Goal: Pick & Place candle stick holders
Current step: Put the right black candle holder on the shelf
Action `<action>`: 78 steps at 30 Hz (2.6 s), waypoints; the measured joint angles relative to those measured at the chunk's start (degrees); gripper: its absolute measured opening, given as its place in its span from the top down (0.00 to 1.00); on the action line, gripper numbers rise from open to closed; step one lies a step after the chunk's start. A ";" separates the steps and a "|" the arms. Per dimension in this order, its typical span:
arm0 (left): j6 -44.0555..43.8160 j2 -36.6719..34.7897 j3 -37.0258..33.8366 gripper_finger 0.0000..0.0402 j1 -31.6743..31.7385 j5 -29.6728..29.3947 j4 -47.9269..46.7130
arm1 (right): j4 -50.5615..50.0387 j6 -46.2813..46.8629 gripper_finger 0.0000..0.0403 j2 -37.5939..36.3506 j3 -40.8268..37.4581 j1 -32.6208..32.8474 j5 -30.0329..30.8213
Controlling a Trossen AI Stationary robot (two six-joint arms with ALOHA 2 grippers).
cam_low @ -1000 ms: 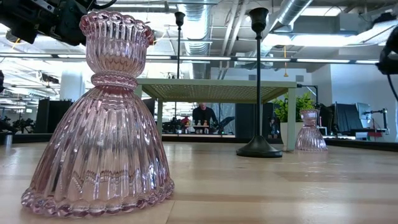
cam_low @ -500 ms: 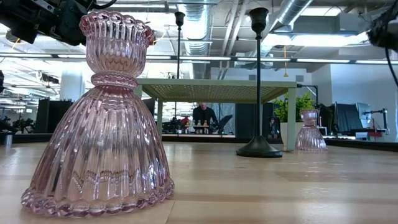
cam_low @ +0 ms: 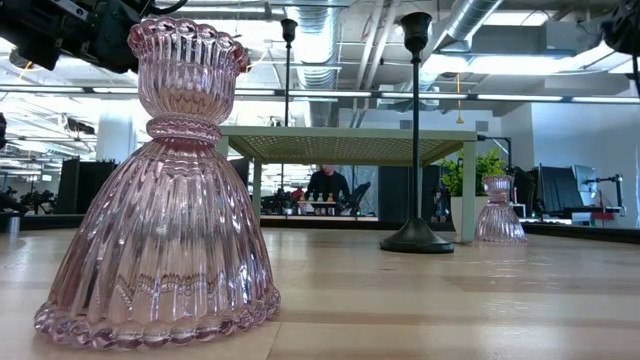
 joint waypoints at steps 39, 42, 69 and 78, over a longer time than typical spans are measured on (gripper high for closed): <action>-7.08 0.02 0.00 0.98 -0.07 0.01 0.31 | 27.24 -14.02 0.61 7.35 0.00 -8.89 -1.70; -7.09 0.02 0.00 0.98 -0.07 0.02 0.30 | 27.53 -14.00 0.68 7.35 0.00 -8.68 -1.77; -7.09 0.02 0.00 0.98 -0.07 0.00 0.30 | 13.53 -21.54 0.99 1.61 7.96 -9.21 7.36; -7.09 0.02 0.00 0.98 -0.07 0.00 0.30 | 2.62 -19.11 0.99 -2.20 12.90 -17.75 8.75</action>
